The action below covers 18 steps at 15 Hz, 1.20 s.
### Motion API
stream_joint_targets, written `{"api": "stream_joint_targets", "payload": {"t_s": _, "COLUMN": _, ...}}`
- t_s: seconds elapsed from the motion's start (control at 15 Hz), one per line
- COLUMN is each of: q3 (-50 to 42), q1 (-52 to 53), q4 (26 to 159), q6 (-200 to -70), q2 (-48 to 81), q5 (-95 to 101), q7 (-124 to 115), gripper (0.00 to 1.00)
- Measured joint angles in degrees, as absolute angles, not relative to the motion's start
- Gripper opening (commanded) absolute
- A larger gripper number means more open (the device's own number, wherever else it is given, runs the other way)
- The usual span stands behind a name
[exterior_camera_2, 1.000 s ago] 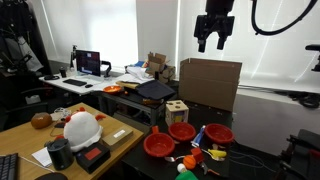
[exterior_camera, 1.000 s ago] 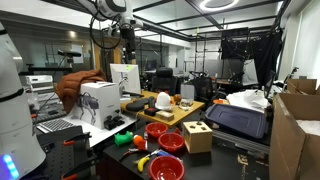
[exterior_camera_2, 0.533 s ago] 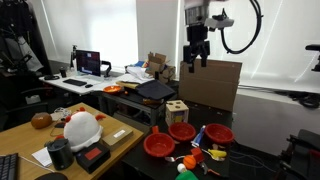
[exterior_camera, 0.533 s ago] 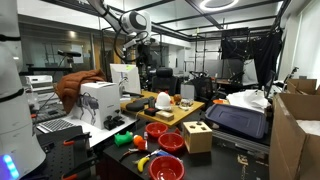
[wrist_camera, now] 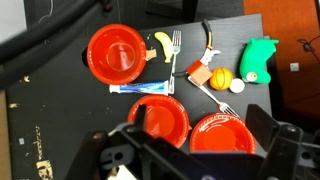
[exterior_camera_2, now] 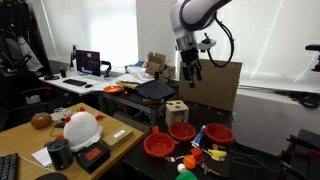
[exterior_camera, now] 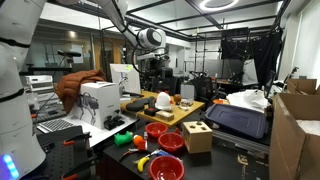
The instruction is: Place the orange block in the middle orange bowl
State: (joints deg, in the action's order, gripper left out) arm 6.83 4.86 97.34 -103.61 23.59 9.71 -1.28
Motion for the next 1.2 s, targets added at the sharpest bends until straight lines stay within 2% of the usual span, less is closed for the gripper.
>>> {"api": "stream_joint_targets", "payload": {"t_s": 0.47, "q3": 6.6, "q1": 5.2, "q4": 95.3, "q6": -104.5, "q2": 26.8, "q5": 11.1, "q7": 5.6, "gripper": 1.00}}
{"api": "stream_joint_targets", "payload": {"t_s": 1.2, "q3": 4.1, "q1": 6.9, "q4": 106.2, "q6": -121.3, "q2": 32.0, "q5": 13.6, "q7": -0.2, "gripper": 1.00}}
